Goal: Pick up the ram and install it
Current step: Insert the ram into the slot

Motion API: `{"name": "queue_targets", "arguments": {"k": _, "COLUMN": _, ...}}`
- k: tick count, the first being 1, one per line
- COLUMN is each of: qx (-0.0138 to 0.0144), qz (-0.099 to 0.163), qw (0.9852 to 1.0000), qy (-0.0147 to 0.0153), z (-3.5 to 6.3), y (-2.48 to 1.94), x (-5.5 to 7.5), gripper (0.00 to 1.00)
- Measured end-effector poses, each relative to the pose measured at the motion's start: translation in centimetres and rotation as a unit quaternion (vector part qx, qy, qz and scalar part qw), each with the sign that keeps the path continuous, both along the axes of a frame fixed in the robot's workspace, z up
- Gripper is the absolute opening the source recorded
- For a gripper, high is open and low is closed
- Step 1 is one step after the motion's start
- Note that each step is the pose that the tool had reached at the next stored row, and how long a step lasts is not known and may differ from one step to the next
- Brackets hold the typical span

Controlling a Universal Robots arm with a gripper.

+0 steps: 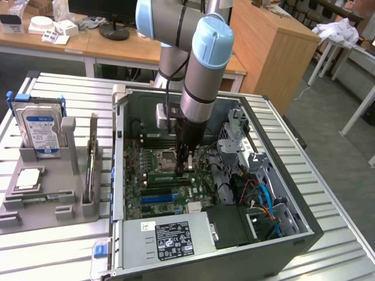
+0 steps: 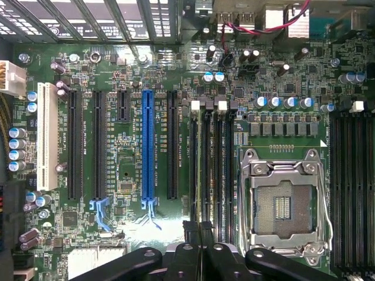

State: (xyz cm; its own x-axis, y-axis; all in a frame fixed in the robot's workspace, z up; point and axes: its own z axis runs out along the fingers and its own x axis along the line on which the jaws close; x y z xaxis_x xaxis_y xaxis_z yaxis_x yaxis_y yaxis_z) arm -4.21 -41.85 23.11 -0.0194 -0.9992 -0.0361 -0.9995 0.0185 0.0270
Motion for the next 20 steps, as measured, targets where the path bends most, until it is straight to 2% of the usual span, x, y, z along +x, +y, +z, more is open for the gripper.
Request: {"name": "queue_targets", "arguments": {"k": 20, "qx": 0.0000, "qz": 0.009, "qw": 1.0000, "qy": 0.0000, "z": -0.04, "y": 0.00, "x": 0.01, "gripper": 0.12}}
